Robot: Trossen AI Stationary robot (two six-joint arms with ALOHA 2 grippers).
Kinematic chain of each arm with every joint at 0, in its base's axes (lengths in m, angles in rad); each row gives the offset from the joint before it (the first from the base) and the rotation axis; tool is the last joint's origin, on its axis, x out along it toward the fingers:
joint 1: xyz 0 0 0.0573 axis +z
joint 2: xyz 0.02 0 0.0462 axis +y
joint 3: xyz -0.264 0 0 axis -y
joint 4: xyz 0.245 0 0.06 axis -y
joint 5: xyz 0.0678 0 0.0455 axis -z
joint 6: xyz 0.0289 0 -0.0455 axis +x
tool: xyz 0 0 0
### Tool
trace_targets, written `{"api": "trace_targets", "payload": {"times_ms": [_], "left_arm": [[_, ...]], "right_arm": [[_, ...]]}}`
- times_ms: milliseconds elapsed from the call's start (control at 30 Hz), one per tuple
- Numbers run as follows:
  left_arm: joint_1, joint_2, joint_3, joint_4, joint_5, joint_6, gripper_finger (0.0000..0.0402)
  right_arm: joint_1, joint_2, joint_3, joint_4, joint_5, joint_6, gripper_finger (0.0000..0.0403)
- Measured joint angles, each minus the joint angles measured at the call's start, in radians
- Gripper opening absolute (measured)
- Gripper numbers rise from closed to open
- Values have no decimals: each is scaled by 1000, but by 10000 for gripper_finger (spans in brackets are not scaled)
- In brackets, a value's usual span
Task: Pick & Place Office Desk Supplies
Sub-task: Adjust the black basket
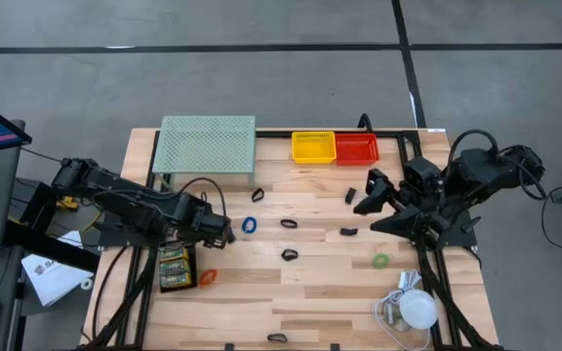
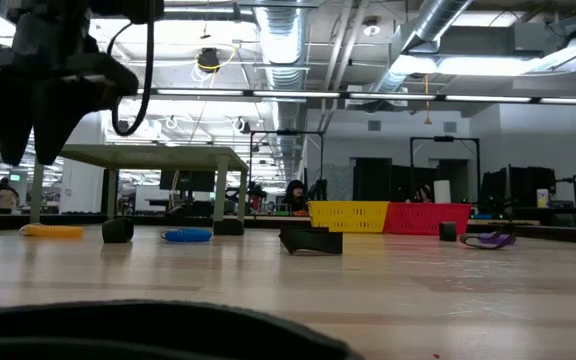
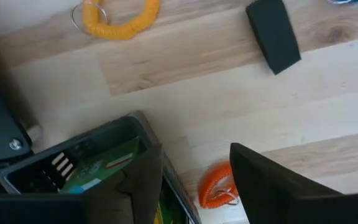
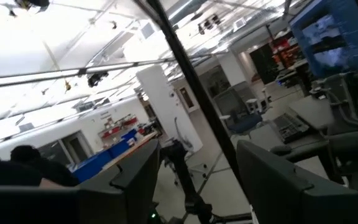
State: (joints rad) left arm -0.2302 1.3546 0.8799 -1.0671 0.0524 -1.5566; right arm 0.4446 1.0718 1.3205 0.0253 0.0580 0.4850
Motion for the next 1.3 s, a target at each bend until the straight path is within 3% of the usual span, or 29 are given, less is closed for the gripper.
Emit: {"api": "trace_targets", "payload": {"times_ms": [300, 733, 1133, 1300], "left_arm": [[0, 58, 0, 9, 5, -120, 154], [2, 6, 0, -27, 2, -261, 143], [29, 8, 0, -43, 14, -266, 195], [49, 24, -1, -44, 37, -259, 198]], "right_arm": [[2, -22, 0, -18, -61, -6, 211], [-4, -46, 0, -42, -186, -11, 211], [-4, -116, 0, -108, -217, -22, 211], [-4, -138, 0, -108, -217, -30, 211]]}}
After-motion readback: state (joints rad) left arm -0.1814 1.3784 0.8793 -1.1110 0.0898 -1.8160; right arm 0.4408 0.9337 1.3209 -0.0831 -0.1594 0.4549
